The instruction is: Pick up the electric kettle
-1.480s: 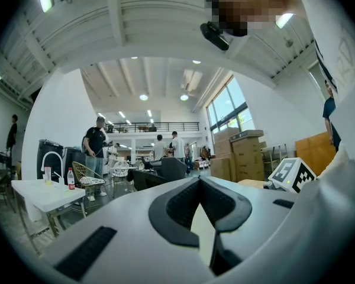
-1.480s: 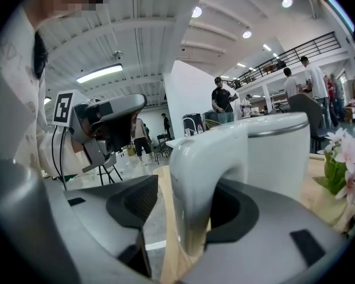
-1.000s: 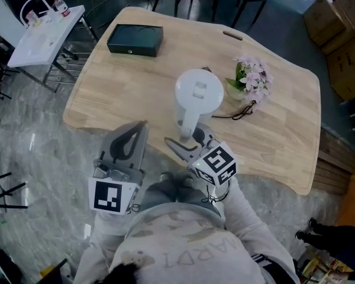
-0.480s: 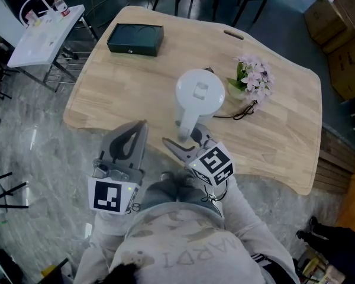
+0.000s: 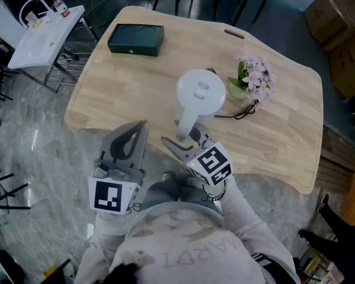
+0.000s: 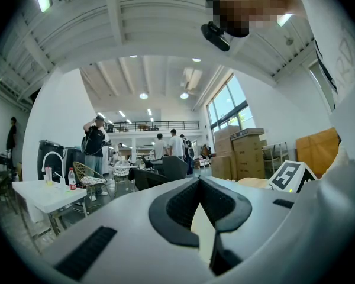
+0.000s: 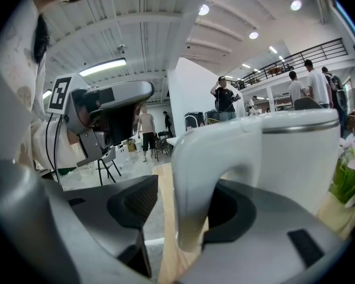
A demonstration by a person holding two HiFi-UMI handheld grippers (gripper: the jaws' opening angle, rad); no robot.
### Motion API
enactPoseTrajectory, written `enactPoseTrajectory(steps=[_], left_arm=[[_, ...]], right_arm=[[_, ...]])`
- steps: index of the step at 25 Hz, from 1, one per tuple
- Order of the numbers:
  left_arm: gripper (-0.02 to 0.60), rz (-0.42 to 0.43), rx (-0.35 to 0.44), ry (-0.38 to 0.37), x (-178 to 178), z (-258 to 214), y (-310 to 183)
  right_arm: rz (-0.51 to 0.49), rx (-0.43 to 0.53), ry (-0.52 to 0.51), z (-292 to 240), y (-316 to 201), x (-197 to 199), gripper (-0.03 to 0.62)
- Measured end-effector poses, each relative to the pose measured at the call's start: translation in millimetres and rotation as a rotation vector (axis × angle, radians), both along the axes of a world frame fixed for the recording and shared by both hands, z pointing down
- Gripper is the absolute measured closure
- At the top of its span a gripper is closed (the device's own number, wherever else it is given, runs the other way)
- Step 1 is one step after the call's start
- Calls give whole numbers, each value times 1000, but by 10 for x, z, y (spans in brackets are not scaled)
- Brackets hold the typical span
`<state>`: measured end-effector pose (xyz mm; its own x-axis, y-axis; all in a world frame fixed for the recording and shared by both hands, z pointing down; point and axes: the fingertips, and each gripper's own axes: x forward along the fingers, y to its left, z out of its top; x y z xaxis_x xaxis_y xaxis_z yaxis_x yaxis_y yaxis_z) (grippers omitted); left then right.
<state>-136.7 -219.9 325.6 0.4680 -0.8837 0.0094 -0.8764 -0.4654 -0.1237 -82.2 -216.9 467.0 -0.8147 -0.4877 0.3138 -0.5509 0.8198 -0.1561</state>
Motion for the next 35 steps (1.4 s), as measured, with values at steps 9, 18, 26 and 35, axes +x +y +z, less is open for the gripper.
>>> enactPoseTrajectory(steps=[9, 18, 26, 35], left_arm=[[581, 4, -3, -2, -9, 3, 9], [581, 0, -1, -1, -81, 9, 40], [581, -12, 9, -8, -197, -47, 118], [581, -58, 17, -18, -376, -83, 327]], right_arm=[[35, 3, 7, 11, -32, -7, 359], [139, 9, 52, 50, -146, 67, 465], [145, 21, 56, 27, -160, 53, 468], [98, 75, 26, -65, -180, 36, 467]])
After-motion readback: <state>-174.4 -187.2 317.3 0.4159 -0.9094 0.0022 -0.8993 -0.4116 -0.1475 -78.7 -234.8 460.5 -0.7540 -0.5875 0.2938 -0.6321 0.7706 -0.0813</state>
